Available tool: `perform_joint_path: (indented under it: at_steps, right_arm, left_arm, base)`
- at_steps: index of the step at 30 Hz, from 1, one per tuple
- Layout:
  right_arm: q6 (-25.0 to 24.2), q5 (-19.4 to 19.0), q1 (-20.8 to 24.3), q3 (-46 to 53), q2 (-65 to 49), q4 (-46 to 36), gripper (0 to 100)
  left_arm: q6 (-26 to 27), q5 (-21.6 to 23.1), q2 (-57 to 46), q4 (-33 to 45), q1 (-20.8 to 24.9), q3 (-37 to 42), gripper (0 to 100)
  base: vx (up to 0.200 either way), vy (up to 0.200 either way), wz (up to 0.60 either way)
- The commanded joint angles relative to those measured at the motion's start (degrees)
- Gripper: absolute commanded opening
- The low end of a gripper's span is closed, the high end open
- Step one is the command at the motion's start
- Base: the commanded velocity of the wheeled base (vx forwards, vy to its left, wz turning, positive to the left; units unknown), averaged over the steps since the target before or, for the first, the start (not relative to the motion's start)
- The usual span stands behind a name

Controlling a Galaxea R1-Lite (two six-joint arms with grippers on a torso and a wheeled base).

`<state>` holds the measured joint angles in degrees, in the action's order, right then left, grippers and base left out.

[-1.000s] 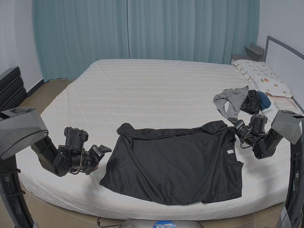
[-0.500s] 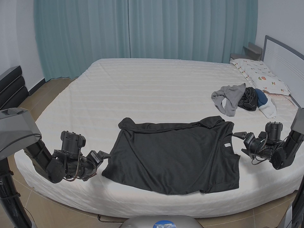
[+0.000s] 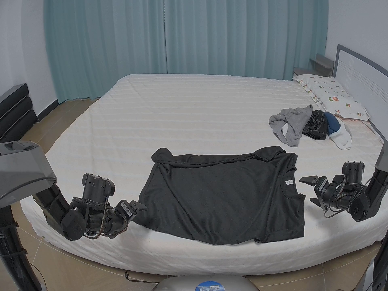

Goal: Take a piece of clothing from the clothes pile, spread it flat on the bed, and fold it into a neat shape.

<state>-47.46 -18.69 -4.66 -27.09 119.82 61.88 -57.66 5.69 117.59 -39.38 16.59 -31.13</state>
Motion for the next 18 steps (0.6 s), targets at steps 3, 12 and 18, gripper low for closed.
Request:
perform_joint_path:
  at_steps: [3,12,18]
  right_arm:
    - [0.17,0.06,0.70,0.72,0.06,0.26,100]
    - [0.52,0.14,2.81,2.30,-0.73,0.35,100]
    - [0.61,0.23,2.72,2.57,-0.73,0.35,100]
  left_arm:
    - [-0.17,0.11,-0.08,-1.49,0.37,0.37,100]
    - [-0.08,0.11,0.01,-2.37,0.46,1.60,100]
    - [0.27,0.02,0.62,-2.37,0.37,1.43,100]
  base:
    - [0.000,0.000,0.00]
    - [0.000,-0.156,0.00]
    - [0.000,-0.067,0.00]
